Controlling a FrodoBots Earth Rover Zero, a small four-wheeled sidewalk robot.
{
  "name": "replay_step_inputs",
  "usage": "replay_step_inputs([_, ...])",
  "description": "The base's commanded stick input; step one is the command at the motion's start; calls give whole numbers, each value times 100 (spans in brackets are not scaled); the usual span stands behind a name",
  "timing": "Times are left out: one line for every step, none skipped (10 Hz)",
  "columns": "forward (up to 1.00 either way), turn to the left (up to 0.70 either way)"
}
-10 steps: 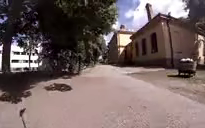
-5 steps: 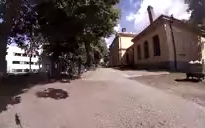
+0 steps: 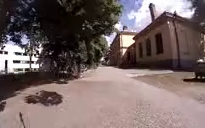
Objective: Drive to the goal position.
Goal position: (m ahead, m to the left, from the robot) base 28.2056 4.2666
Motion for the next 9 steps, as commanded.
replay_step_inputs([85,0])
replay_step_inputs([85,0])
replay_step_inputs([85,-3])
replay_step_inputs([85,-9])
replay_step_inputs([85,-34])
replay_step_inputs([85,-34])
replay_step_inputs([85,0])
replay_step_inputs([85,0])
replay_step_inputs([85,0])
